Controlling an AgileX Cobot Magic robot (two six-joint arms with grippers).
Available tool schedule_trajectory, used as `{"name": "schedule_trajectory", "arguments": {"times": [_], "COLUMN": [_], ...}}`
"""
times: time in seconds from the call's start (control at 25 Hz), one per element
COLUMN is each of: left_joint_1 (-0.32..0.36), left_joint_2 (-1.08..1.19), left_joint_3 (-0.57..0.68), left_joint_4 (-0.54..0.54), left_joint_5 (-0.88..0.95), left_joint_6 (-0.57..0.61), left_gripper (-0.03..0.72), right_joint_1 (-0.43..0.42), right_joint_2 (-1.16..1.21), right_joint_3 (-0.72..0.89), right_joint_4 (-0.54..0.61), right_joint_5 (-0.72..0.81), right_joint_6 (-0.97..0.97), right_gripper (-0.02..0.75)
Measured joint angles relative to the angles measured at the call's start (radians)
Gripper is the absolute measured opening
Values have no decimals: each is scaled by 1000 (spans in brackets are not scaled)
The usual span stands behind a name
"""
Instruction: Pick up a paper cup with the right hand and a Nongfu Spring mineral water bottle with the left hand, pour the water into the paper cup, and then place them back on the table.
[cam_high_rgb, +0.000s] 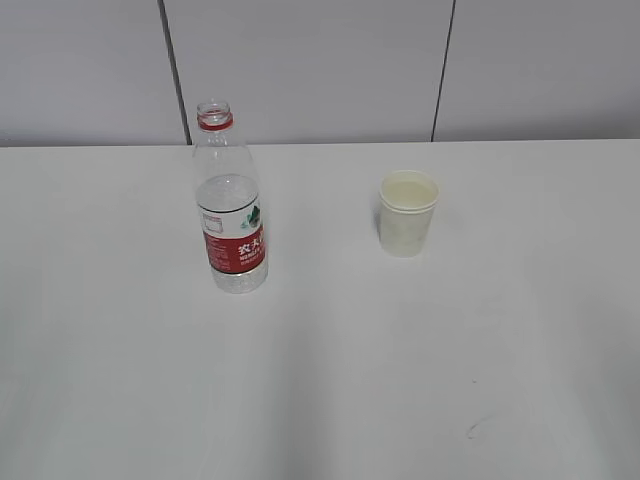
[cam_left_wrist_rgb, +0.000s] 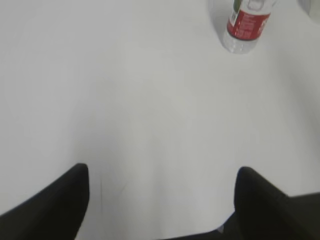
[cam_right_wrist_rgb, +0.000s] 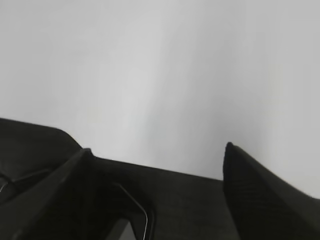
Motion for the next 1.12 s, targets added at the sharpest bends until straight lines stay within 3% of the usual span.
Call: {"name": "schedule_trajectory", "arguments": {"times": [0.4,0.84,1.12], "left_joint_1": [0,0,0], "left_joint_2": [-125,-135,-135], "left_joint_3": [1,3,11], "left_joint_4": [-2,-6,46], "left_joint_5": [-13,-15,-16], "left_joint_6": [0,1,1], "left_gripper": [544,534,534], "right_joint_1": [0,0,0], "right_joint_2": [-389,-405,-405], "right_joint_3": [6,7,7], "right_joint_4": [-5,-3,-3], "right_joint_5": [17,22,23], "right_joint_6": [0,0,0], "right_gripper": [587,587,587]}}
